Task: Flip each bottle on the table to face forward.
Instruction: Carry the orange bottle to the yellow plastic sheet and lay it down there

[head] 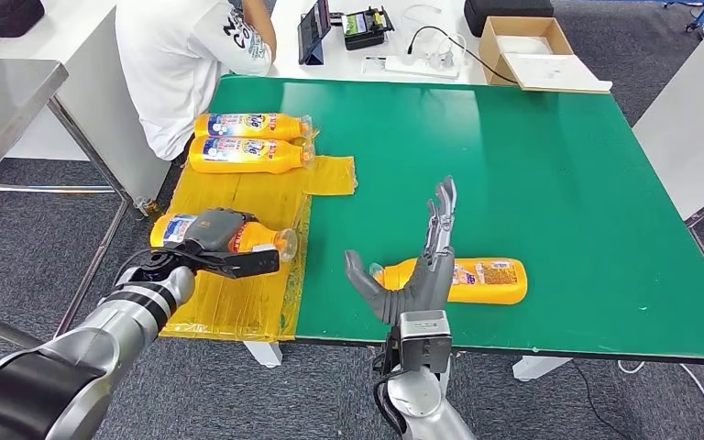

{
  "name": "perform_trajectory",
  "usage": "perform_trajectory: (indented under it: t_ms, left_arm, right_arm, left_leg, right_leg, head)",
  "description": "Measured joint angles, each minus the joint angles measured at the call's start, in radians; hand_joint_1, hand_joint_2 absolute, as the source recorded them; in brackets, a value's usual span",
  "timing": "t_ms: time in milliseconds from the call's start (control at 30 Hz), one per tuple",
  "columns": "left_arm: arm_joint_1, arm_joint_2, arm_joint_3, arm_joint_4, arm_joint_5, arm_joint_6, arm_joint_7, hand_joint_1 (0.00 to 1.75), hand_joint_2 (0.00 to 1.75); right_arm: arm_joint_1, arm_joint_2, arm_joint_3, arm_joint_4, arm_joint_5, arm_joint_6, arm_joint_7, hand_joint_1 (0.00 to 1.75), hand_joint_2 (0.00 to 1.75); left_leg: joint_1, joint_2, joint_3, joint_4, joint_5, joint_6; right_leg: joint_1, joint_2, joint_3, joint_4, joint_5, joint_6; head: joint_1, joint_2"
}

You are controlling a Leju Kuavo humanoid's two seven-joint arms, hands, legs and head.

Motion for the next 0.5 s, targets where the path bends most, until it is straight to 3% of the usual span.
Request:
perform_trajectory:
  t_ms: [33, 67, 167, 200, 233, 367, 500]
  left_arm:
    - [-0.002, 0.001, -0.003, 0.002, -0.003, -0.005, 0.000, 1.75, 1.75]
    - [-0.004, 0.002, -0.006, 0.004, -0.006, -0.010, 0.001, 1.49, 1.75]
    - [-0.010, 0.005, -0.010, 0.010, -0.008, -0.030, 0.001, 0.18, 1.75]
    - [-0.012, 0.005, -0.010, 0.012, -0.005, -0.044, 0.001, 0.00, 1.75]
    - [-0.013, 0.005, -0.010, 0.013, 0.001, -0.061, 0.001, 0.00, 1.75]
    - [-0.013, 0.006, -0.009, 0.020, 0.031, -0.116, -0.001, 0.00, 0.00]
    - [-0.015, 0.005, 0.004, 0.022, 0.086, -0.181, -0.034, 0.00, 0.00]
  right_arm:
    - [0.000, 0.000, 0.000, 0.000, -0.001, 0.001, 0.000, 0.00, 1.75]
    - [0.000, -0.001, 0.001, 0.000, -0.003, 0.002, 0.000, 0.00, 1.75]
    - [0.000, -0.002, 0.001, 0.001, -0.007, 0.005, 0.000, 0.00, 1.75]
    - [0.000, -0.002, 0.001, 0.002, -0.008, 0.008, 0.000, 0.00, 1.75]
    - [0.000, -0.002, 0.001, 0.002, -0.008, 0.011, 0.000, 0.00, 1.75]
    - [0.000, -0.002, 0.001, 0.011, -0.009, 0.029, 0.000, 0.00, 1.75]
    - [-0.001, -0.002, 0.001, 0.024, -0.009, 0.056, 0.000, 0.00, 1.75]
  left_leg:
    - [0.000, 0.000, 0.000, 0.000, 0.000, 0.000]
    - [0.000, 0.000, 0.000, 0.000, 0.000, 0.000]
    - [0.000, 0.000, 0.000, 0.000, 0.000, 0.000]
    - [0.000, 0.000, 0.000, 0.000, 0.000, 0.000]
    - [0.000, 0.000, 0.000, 0.000, 0.000, 0.000]
    - [0.000, 0.000, 0.000, 0.000, 0.000, 0.000]
    - [0.000, 0.000, 0.000, 0.000, 0.000, 0.000]
  right_leg:
    - [0.000, 0.000, 0.000, 0.000, 0.000, 0.000]
    - [0.000, 0.000, 0.000, 0.000, 0.000, 0.000]
    - [0.000, 0.000, 0.000, 0.000, 0.000, 0.000]
    - [0.000, 0.000, 0.000, 0.000, 0.000, 0.000]
    - [0.000, 0.000, 0.000, 0.000, 0.000, 0.000]
    - [0.000, 0.000, 0.000, 0.000, 0.000, 0.000]
    - [0.000, 0.000, 0.000, 0.000, 0.000, 0.000]
  head:
    - [0.000, 0.000]
    - [0.000, 0.000]
    - [0.000, 0.000]
    - [0.000, 0.000]
    - [0.000, 0.000]
    - [0.000, 0.000]
    - [0.000, 0.000]
